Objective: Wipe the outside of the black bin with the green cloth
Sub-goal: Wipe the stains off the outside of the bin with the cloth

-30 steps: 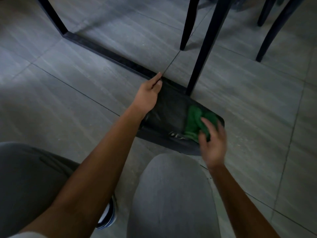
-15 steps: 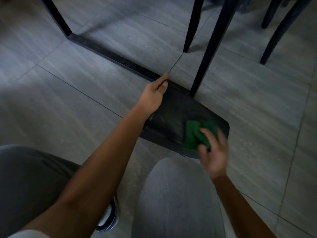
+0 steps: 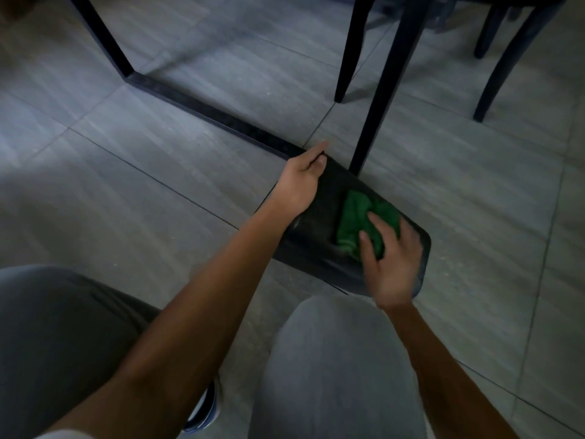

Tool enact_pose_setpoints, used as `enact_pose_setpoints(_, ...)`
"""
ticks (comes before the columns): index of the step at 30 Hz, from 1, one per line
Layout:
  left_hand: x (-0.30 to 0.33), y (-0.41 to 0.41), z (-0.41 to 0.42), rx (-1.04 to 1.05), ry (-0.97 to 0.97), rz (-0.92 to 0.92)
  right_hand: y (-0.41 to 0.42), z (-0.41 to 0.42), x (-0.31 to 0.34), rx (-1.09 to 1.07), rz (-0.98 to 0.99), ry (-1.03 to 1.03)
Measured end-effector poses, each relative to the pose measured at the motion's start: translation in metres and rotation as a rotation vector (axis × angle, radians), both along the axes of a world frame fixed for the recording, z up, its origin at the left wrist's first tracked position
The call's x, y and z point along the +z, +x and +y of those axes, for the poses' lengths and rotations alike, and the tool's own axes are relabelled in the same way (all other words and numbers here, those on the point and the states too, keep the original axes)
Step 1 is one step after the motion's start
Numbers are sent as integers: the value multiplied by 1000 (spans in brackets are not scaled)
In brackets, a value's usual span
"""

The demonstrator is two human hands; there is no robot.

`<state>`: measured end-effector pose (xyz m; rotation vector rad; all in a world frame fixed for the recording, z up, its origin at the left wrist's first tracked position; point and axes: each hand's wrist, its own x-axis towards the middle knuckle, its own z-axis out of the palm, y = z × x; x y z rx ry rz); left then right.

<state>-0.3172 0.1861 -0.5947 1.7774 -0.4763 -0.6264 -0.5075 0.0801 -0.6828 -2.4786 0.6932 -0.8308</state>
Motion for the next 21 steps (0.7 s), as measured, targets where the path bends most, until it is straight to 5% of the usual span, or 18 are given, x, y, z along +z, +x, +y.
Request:
enact_pose_setpoints(5, 3, 1, 10, 33, 50, -30, -34, -63, -5, -222, 192, 264)
enact_pose_setpoints(10, 1, 1, 15, 43, 53, -28, -26, -85, 49, -324, 111, 201)
enact_pose_setpoints(12, -3, 0, 17, 46, 56, -22, -21, -69, 56, -239, 163, 118)
enact_pose_setpoints(15, -7, 1, 23, 18, 81, -33, -23, -36, 40, -15, 301, 318)
enact_pose_setpoints(21, -9, 2, 28, -24, 80, -34, -26, -33, 16, -64, 117, 400)
